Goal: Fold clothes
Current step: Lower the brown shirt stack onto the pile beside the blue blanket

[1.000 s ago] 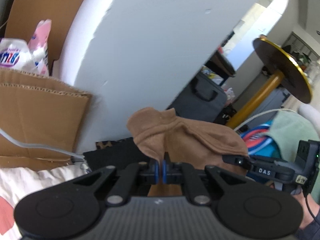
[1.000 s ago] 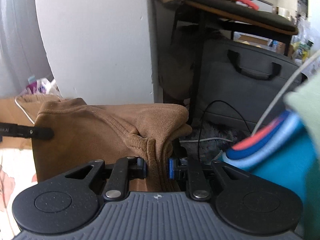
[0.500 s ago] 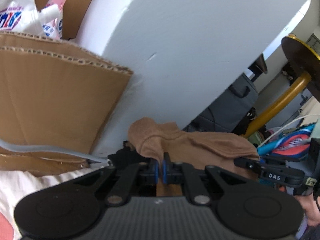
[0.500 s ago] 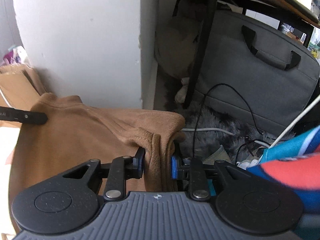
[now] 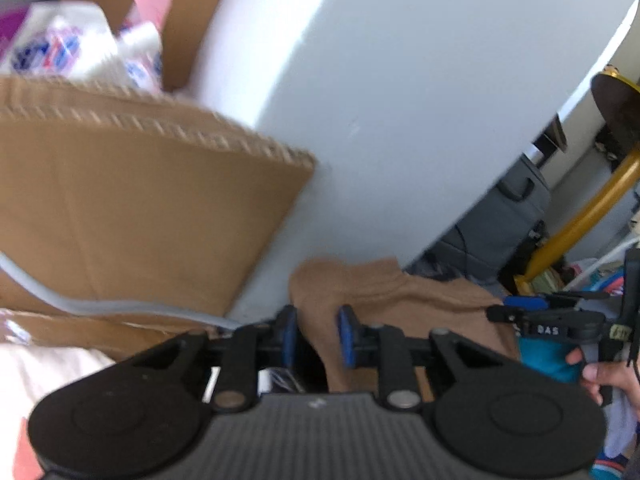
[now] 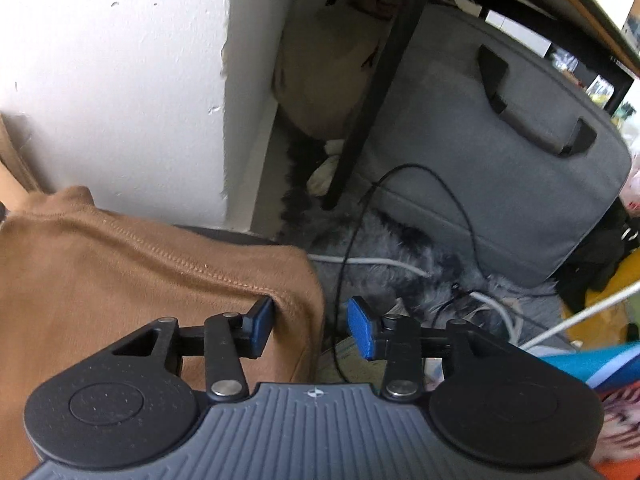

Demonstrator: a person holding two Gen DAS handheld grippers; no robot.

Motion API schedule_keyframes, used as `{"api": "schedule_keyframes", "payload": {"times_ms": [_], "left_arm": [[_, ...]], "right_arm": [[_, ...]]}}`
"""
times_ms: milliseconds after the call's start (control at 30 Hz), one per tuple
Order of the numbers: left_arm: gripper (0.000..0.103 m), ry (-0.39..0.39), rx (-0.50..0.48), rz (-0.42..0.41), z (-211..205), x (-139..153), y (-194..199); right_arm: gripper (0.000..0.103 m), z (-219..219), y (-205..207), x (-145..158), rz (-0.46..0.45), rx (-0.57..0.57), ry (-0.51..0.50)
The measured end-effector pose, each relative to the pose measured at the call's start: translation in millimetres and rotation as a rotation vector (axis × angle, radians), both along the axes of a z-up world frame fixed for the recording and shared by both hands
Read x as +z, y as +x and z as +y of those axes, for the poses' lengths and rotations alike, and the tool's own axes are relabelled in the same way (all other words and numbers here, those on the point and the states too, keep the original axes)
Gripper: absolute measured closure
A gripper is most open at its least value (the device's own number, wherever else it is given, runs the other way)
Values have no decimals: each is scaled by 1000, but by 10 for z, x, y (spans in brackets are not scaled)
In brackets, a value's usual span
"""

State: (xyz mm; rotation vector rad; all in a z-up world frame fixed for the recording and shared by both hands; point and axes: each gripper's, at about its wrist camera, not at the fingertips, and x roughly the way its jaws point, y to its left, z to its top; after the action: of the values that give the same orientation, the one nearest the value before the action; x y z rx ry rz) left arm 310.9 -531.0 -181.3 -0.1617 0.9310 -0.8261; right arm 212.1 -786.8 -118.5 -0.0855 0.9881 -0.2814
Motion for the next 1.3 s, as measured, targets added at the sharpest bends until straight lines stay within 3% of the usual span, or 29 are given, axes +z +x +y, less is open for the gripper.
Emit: {"api": "schedule_keyframes", "payload": {"times_ms": [100,300,500,633,733,800,900,967,1033,1200,1300], "left_arm": [[79,-16,19,-14,113,96,0],[79,-43,-37,-44,185,183,-249],[79,-81,-97,-52,178,197,-636],[80,-96,-127,-41,159,155,-848],[79,-92,-135,-43,213,134,-930],[79,-76,-140,-40,208,71,-954],[80,-44,-123,-25,130,-62,-948],[81,-23,-111,-14,128,-116,-917],[91,5,-102,-5,127,-173,-890],[93,9,-92,-15,160,-145,-867],[93,-5,-62,-19,229,-105,-930]], "right_arm": [[56,-30,-3,83,-20,-24,-2],[56,-144,-17,257,-62,-85,48],[57,35,-408,320,-210,-95,194],[62,208,-708,162,-245,-81,236],[77,243,-812,-36,-225,-84,219],[78,220,-835,-179,-201,-103,212],[92,183,-817,-327,-180,-125,171],[94,174,-784,-361,-186,-133,148],[94,201,-725,-382,-180,-128,109],[95,253,-584,-396,-178,-103,-24],[94,380,-702,-355,-212,-78,-40]]}}
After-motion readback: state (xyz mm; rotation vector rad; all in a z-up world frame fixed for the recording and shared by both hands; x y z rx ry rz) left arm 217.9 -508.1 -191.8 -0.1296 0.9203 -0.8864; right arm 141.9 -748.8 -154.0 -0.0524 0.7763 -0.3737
